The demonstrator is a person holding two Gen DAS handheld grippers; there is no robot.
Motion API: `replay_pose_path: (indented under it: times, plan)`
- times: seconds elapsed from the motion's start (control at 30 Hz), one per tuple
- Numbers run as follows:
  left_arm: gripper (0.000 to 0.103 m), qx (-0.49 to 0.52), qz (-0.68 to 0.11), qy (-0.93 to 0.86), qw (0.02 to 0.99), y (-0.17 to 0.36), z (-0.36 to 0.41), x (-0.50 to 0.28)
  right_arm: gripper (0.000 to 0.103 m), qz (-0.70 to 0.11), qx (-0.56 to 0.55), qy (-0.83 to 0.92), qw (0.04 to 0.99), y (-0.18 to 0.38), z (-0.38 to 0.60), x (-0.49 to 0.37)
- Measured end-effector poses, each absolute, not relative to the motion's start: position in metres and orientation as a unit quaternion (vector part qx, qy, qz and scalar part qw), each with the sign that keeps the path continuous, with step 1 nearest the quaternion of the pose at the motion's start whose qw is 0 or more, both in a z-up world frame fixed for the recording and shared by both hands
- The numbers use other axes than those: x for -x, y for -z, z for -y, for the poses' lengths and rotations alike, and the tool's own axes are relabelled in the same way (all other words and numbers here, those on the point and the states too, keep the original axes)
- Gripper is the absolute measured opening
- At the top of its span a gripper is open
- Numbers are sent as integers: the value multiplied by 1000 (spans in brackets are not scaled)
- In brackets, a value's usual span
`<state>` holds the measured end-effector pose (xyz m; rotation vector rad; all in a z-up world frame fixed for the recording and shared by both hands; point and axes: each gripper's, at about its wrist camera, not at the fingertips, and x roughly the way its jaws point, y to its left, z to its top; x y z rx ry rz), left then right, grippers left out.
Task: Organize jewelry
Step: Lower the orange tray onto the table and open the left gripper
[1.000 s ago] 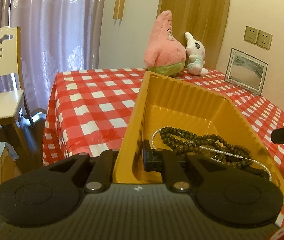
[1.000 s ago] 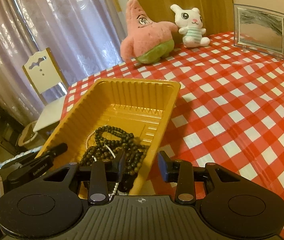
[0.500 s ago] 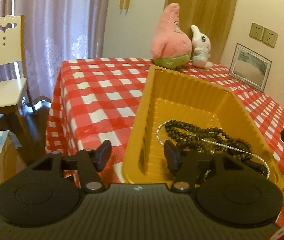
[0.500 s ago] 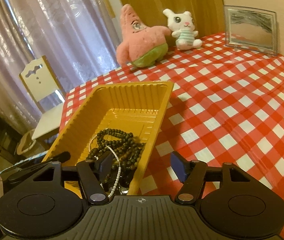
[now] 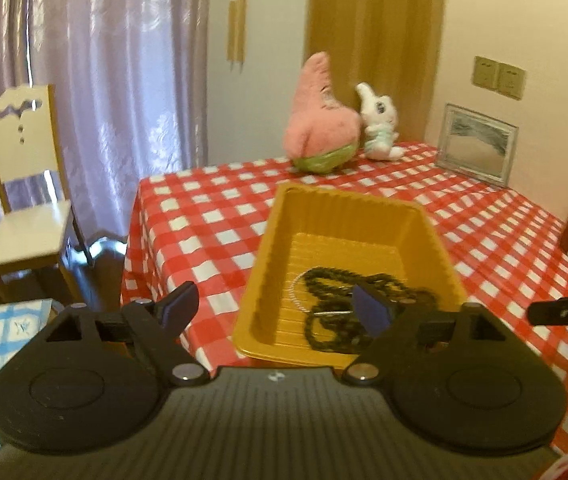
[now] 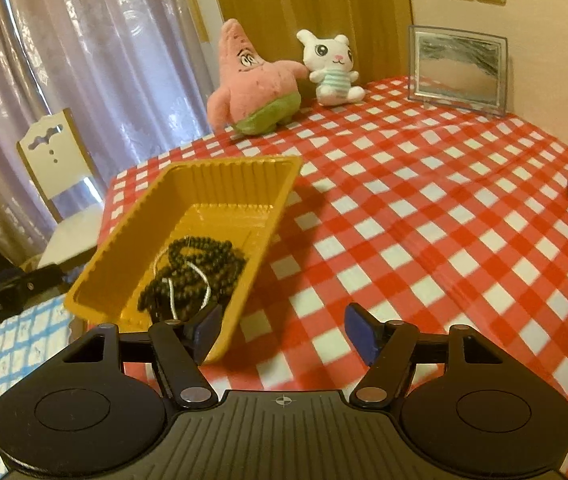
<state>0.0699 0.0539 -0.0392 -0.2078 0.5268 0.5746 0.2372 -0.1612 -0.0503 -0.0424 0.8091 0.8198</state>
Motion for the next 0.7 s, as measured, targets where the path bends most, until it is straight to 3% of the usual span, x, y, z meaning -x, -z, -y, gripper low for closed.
replay_pose_path:
  times: [0.3, 0.7]
  plan:
    - [97, 36, -263, -296, 918, 24, 14, -60, 68, -387, 39, -352, 851, 52, 187, -208]
    - [96, 41, -361, -177, 915, 0, 36, -62, 68, -432, -42, -316, 844, 29, 229, -165]
